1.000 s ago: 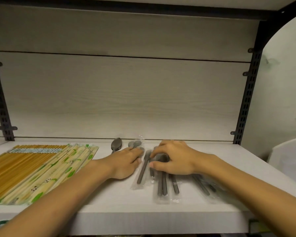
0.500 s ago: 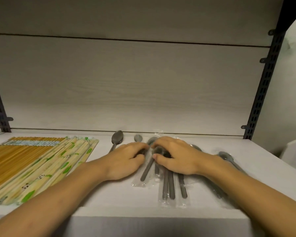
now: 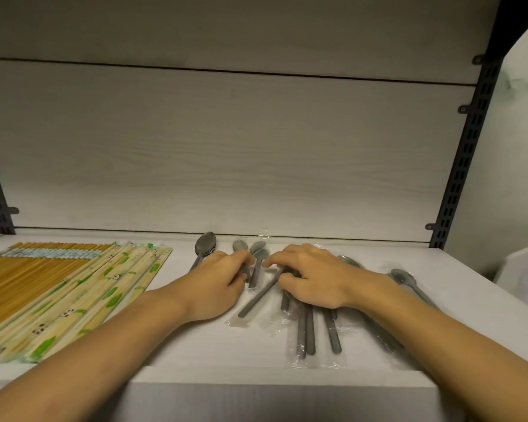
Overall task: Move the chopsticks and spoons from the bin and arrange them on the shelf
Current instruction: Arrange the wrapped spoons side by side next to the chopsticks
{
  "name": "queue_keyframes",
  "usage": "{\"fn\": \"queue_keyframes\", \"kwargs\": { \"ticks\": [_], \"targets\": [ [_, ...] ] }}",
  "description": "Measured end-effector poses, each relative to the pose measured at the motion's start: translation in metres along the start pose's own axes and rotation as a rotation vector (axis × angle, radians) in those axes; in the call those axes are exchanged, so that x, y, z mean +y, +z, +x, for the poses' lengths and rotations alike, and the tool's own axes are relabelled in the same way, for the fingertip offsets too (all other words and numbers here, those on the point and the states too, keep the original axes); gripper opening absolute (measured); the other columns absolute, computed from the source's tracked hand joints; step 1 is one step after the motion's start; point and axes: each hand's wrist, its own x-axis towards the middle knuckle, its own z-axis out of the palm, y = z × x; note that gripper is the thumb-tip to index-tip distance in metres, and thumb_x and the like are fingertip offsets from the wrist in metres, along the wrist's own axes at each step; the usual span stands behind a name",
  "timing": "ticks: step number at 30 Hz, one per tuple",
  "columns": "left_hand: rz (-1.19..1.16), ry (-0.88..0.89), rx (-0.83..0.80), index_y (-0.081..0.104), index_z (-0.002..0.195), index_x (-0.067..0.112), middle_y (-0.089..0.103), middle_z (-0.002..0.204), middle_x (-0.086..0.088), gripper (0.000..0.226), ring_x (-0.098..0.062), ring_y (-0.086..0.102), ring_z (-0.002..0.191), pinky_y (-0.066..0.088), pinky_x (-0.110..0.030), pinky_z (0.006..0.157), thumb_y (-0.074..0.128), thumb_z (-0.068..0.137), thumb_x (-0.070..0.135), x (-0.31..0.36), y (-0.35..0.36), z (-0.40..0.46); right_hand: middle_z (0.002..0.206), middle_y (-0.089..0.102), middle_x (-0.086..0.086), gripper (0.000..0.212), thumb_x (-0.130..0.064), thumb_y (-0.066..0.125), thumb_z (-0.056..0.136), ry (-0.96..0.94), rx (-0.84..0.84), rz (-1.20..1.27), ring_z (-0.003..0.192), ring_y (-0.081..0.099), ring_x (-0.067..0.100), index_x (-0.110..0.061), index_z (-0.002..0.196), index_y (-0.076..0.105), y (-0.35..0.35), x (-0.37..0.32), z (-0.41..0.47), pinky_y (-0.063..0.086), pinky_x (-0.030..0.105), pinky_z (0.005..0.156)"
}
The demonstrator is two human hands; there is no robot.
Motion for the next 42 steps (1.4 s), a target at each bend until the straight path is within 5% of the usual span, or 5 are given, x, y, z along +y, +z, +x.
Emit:
{"fn": "queue_keyframes", "kwargs": {
  "ticks": [12, 26, 30, 35, 42],
  "targets": [
    [0.109, -0.043, 0.431, 0.064, 0.109, 0.005, 0.067, 0.105, -0.01, 0.043, -0.03, 0.058, 0.099, 0.024, -0.015, 0.065, 0.043, 0.077, -0.016, 0.001, -0.009, -0.002, 0.139, 0.044, -0.016, 0.056, -0.05, 0.025, 0.083, -0.095, 0.058, -0.046, 0.129, 0.04, 0.008, -0.035, 0.132, 0.049, 0.001, -0.013, 0.001, 0.03, 0.044, 0.109],
    [0.319, 0.026, 0.109, 0.054, 0.128, 0.027, 0.045, 0.136, 0.005, 0.062, -0.019, 0.038, 0.122, 0.039, -0.031, 0.099, 0.019, 0.087, 0.058, 0.007, 0.002, -0.005, 0.125, 0.054, -0.01, 0.054, -0.058, 0.02, 0.084, -0.02, 0.034, -0.058, 0.115, 0.05, 0.014, -0.039, 0.124, 0.052, 0.002, -0.005, -0.002, 0.038, 0.041, 0.102],
    [0.359, 0.058, -0.043, 0.053, 0.124, 0.035, 0.053, 0.12, 0.012, 0.073, -0.015, 0.045, 0.111, 0.038, -0.037, 0.097, -0.002, 0.081, 0.057, 0.008, 0.004, -0.007, 0.121, 0.049, -0.01, 0.055, -0.058, 0.022, 0.085, -0.015, 0.035, -0.046, 0.115, 0.048, 0.013, -0.041, 0.124, 0.056, 0.0, -0.005, -0.006, 0.038, 0.039, 0.101],
    [0.241, 0.043, 0.05, 0.055, 0.079, 0.024, 0.061, 0.085, 0.005, 0.036, -0.018, 0.056, 0.085, 0.047, -0.037, 0.076, 0.032, 0.098, 0.043, 0.008, 0.002, -0.008, 0.108, 0.054, -0.017, 0.059, -0.063, 0.021, 0.082, -0.039, 0.067, -0.044, 0.106, 0.052, 0.01, -0.036, 0.113, 0.063, -0.002, -0.004, -0.007, 0.041, 0.04, 0.098],
    [0.276, 0.025, 0.0, 0.054, 0.106, 0.027, 0.061, 0.098, -0.001, 0.027, -0.024, 0.056, 0.094, 0.045, -0.039, 0.083, 0.03, 0.099, 0.037, 0.002, 0.003, -0.007, 0.097, 0.05, -0.018, 0.033, -0.049, 0.031, 0.098, -0.054, 0.025, -0.09, 0.089, 0.047, 0.006, -0.032, 0.11, 0.057, -0.001, -0.006, 0.001, 0.035, 0.038, 0.096]
  ]
}}
